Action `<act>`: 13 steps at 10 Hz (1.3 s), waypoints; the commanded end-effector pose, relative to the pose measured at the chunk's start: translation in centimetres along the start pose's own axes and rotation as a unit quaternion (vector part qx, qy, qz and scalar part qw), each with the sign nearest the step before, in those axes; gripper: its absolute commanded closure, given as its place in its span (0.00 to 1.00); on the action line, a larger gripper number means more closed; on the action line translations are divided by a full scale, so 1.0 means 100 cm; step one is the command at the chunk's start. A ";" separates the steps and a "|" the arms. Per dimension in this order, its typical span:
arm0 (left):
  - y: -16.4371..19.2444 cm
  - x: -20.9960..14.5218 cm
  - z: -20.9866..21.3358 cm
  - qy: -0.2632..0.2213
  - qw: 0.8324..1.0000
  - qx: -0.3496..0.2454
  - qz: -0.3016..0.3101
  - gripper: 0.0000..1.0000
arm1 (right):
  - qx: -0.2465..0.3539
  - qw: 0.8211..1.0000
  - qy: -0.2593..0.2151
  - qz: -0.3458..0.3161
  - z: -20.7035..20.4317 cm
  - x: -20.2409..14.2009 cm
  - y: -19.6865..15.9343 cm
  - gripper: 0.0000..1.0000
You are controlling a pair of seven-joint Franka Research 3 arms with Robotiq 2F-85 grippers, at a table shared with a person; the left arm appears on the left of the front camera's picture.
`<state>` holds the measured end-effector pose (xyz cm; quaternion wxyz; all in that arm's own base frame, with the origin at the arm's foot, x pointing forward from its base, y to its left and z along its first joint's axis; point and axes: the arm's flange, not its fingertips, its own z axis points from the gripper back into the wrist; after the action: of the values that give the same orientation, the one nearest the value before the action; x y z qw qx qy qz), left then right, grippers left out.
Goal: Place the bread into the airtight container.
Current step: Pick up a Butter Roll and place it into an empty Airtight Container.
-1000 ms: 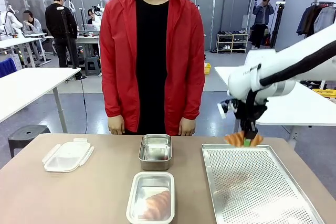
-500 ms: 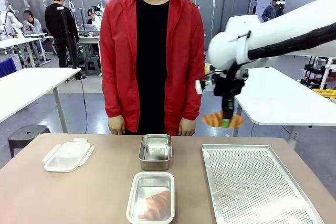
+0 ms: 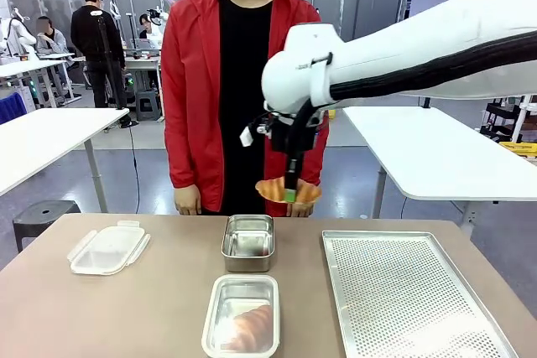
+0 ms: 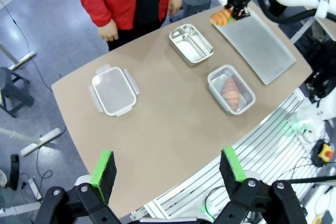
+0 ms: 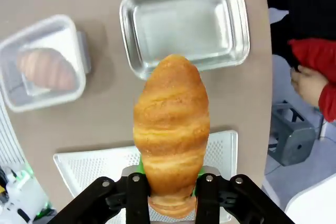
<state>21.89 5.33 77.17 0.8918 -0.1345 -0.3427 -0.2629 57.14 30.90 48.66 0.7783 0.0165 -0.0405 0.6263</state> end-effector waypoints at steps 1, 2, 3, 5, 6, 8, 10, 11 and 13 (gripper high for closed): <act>0.000 0.001 0.002 0.003 1.000 0.001 -0.008 0.00 | -0.002 1.000 0.014 -0.027 -0.010 0.031 -0.009 0.69; 0.000 0.001 0.002 0.003 1.000 0.001 -0.008 0.00 | -0.006 0.999 0.014 -0.032 -0.020 0.047 -0.007 0.69; 0.000 0.001 0.002 0.003 1.000 0.001 -0.008 0.00 | -0.009 0.999 0.015 -0.041 -0.028 0.056 -0.005 0.69; 0.000 0.001 0.002 0.003 1.000 0.001 -0.008 0.00 | 0.000 0.999 0.019 -0.047 -0.040 0.065 0.002 0.69; 0.000 0.001 0.002 0.003 1.000 0.001 -0.008 0.00 | 0.011 0.999 0.025 -0.019 -0.044 0.063 0.004 0.69; 0.000 0.001 0.002 0.003 1.000 0.001 -0.008 0.00 | 0.006 0.999 0.007 -0.032 -0.044 0.060 0.002 0.69; 0.000 0.001 0.002 0.003 1.000 0.001 -0.008 0.00 | 0.006 0.999 0.007 -0.032 -0.044 0.060 0.002 0.69; 0.000 0.001 0.002 0.003 1.000 0.001 -0.008 0.00 | 0.006 0.999 0.007 -0.032 -0.044 0.060 0.002 0.69; 0.000 0.001 0.002 0.003 1.000 0.001 -0.008 0.00 | 0.025 0.996 -0.023 -0.087 -0.050 0.060 -0.002 0.69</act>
<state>21.89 5.33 77.16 0.8918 -0.1345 -0.3427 -0.2629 58.61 37.19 44.45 0.8053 0.0284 -0.0287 0.5915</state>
